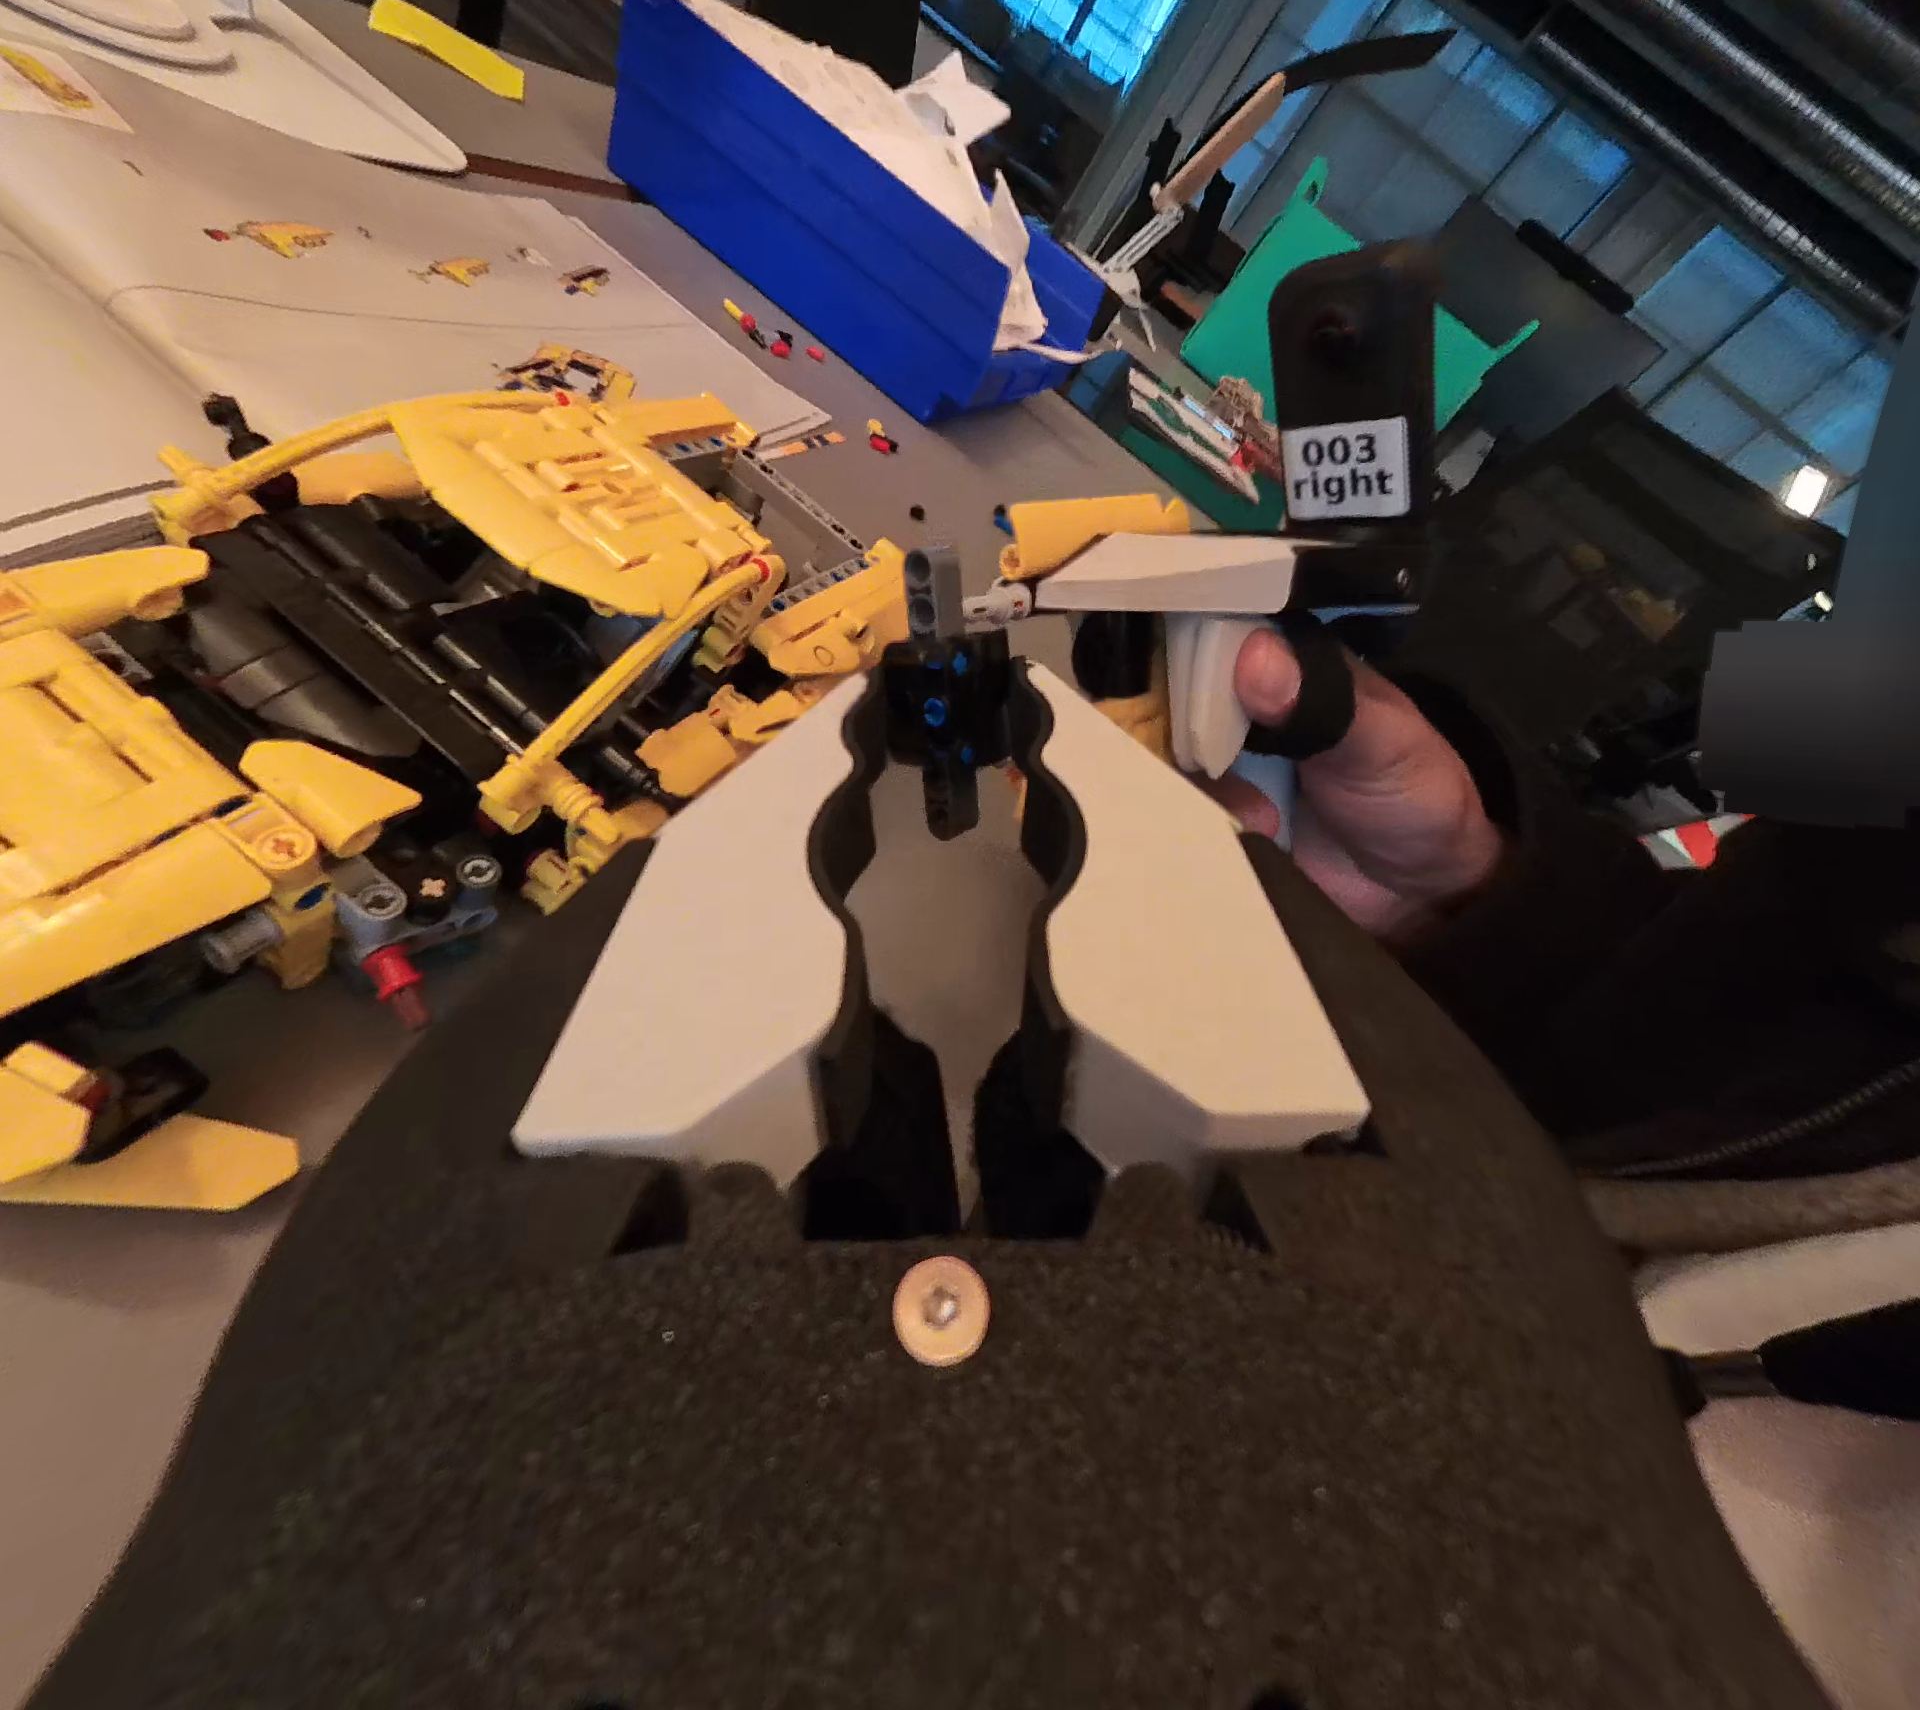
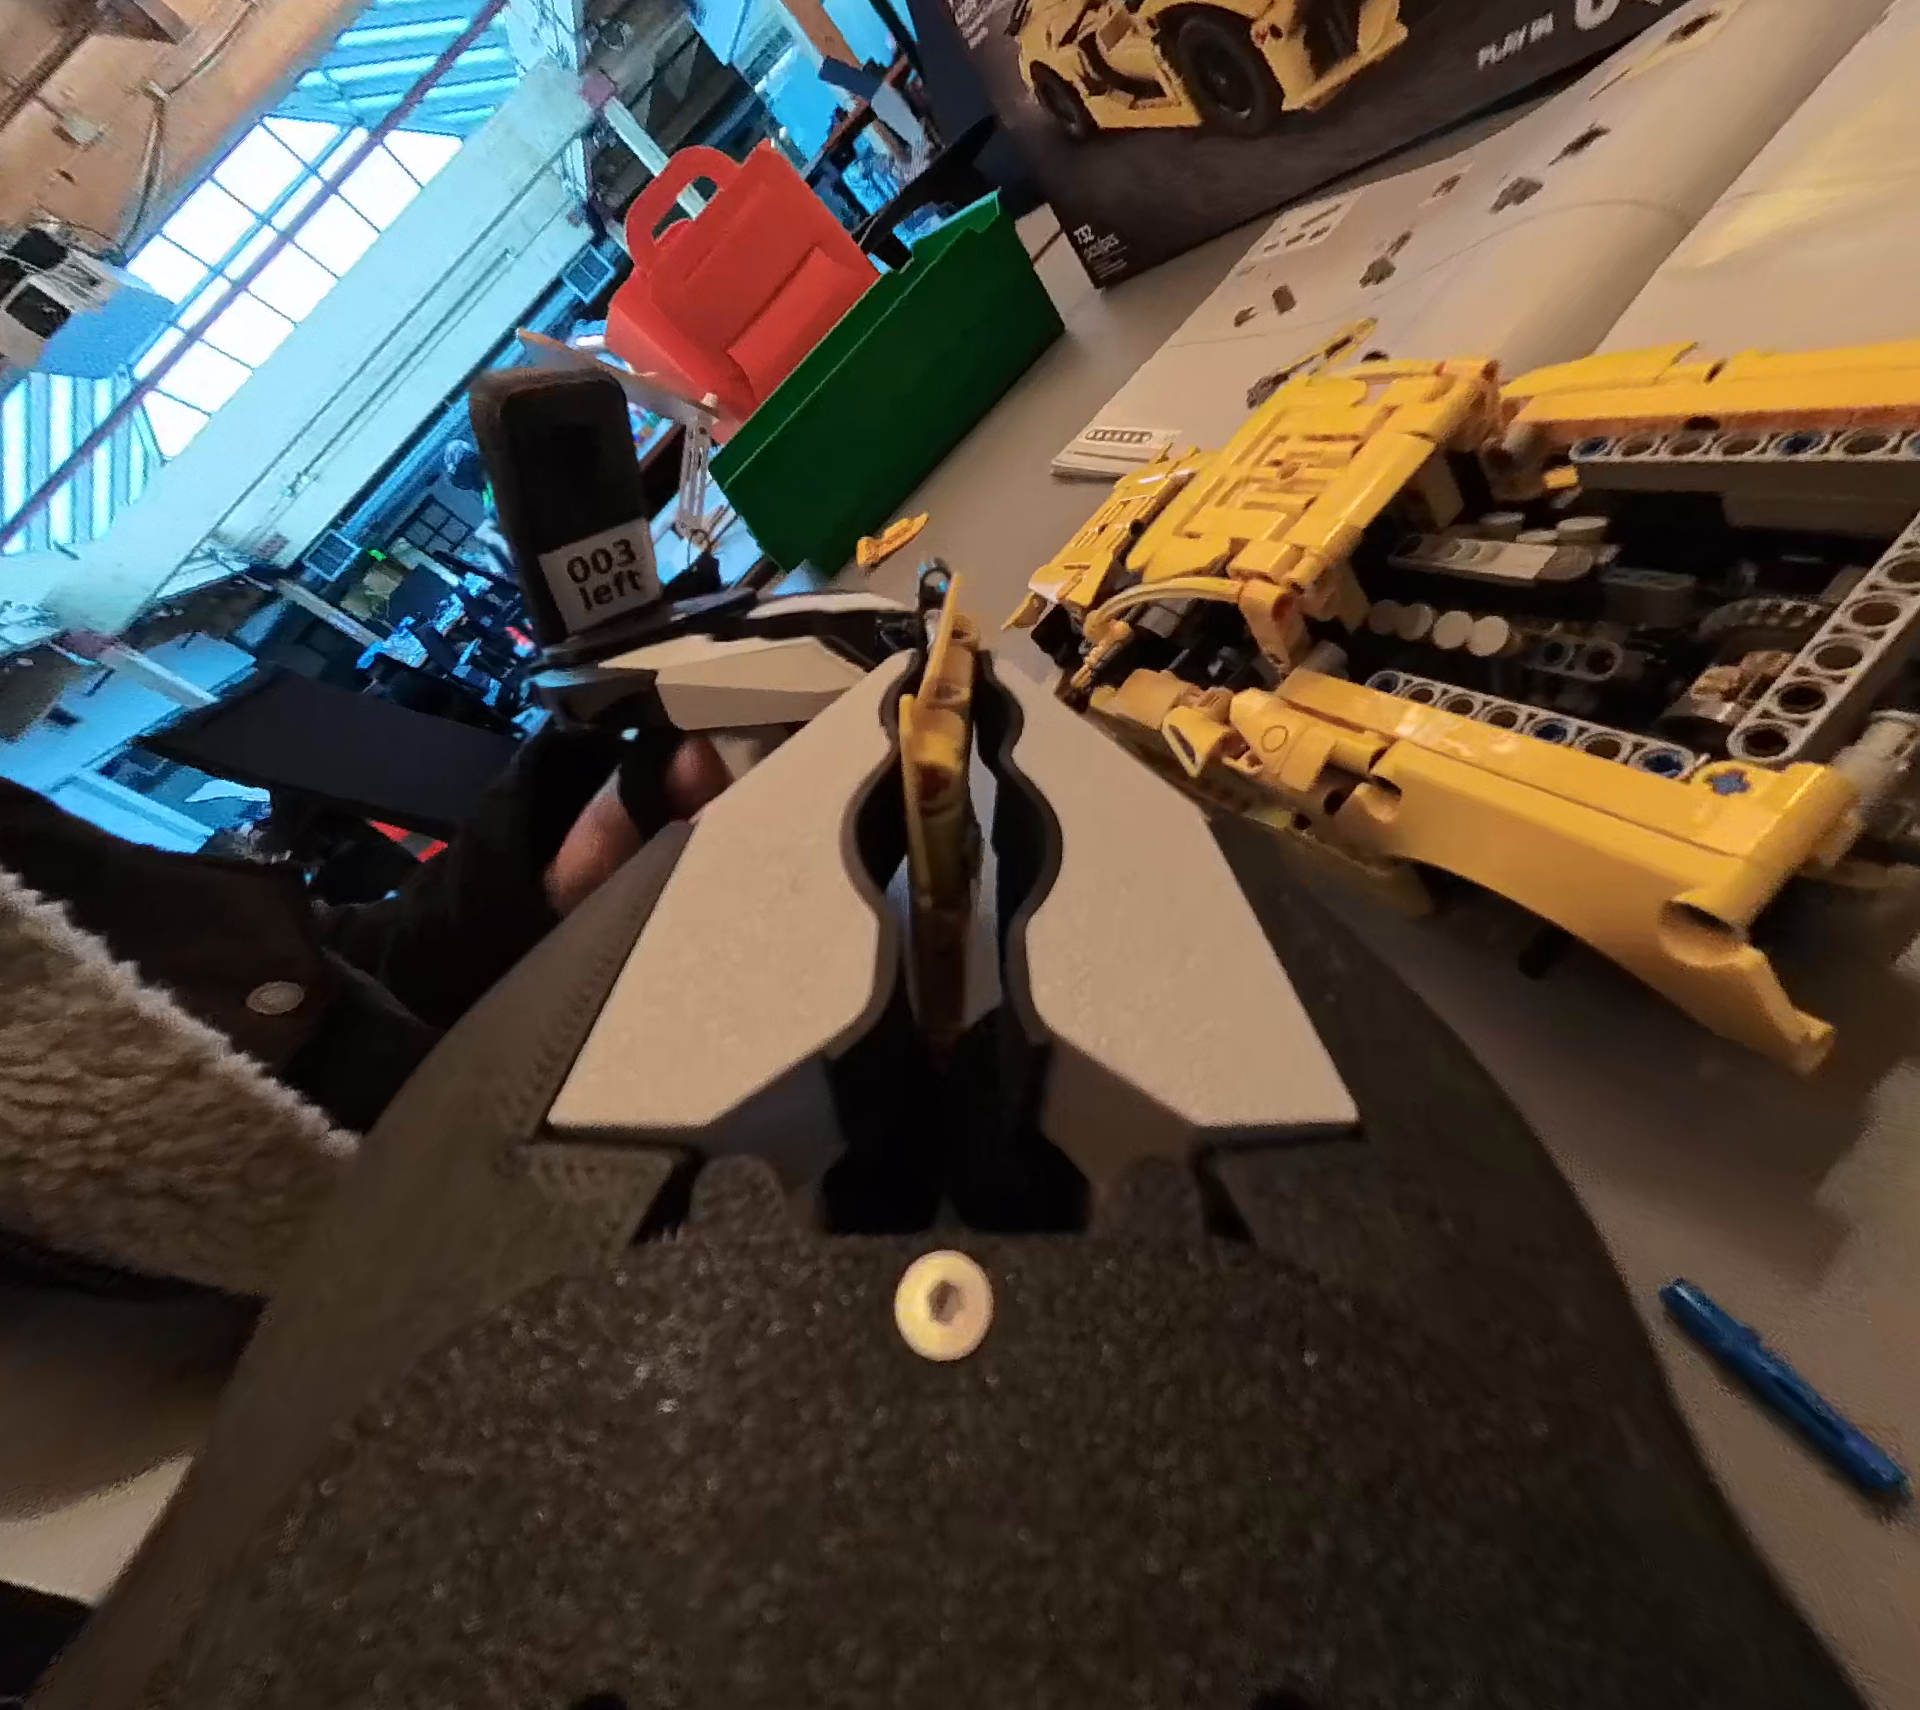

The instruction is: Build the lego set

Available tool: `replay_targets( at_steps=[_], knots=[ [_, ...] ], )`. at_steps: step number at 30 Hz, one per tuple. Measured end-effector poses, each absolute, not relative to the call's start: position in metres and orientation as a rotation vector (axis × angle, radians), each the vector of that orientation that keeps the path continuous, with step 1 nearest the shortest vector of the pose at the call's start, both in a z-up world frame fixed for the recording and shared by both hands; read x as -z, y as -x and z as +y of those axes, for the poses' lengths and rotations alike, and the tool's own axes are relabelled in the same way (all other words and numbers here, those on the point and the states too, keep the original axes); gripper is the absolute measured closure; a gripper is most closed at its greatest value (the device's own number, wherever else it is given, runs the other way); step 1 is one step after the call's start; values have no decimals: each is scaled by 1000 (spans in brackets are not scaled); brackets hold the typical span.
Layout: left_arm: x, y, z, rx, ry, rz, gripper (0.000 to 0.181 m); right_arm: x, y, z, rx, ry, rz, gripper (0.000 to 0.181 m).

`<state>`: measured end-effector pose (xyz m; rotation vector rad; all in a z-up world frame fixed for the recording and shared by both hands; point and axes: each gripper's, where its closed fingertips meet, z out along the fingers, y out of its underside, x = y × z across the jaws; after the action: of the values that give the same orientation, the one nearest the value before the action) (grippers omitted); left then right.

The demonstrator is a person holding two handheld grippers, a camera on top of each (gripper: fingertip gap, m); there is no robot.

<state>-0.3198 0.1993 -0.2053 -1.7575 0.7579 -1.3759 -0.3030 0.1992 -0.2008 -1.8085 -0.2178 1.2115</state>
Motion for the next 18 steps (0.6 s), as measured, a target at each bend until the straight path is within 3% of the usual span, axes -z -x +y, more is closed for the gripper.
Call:
replay_targets(
  at_steps=[18],
  knots=[
    [207, 330, 179, 1497, 1747, 975, 164, 206, 313, 190, -1293, 1846, -359, 173]
  ],
)
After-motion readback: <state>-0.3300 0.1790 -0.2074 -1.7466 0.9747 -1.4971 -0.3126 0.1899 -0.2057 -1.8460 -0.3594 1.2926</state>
